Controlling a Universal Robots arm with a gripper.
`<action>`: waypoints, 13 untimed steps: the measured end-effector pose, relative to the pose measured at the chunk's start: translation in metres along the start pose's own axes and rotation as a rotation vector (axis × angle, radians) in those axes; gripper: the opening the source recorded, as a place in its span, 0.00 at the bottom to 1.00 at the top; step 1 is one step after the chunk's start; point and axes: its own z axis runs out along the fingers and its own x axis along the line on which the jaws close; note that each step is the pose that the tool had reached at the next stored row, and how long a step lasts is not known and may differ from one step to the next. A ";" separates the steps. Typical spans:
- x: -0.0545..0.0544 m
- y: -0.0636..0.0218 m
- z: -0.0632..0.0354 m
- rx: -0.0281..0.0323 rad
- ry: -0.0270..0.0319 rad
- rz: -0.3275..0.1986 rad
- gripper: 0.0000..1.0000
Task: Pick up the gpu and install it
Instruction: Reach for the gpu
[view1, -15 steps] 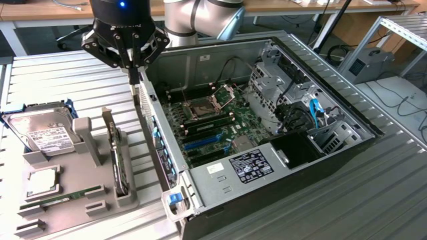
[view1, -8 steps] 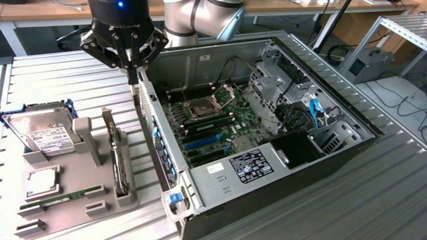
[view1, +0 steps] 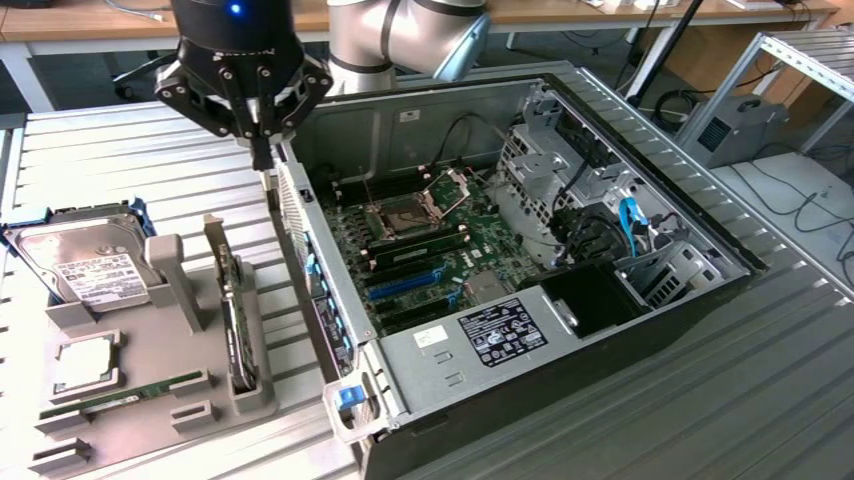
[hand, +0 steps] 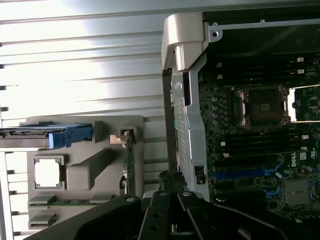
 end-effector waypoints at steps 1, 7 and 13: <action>0.000 0.0000 0.0000 0.0000 0.0000 0.000 0.11; 0.005 -0.0004 -0.0002 0.0001 0.0000 0.000 0.11; 0.010 -0.0008 -0.0003 0.0001 0.0000 0.000 0.11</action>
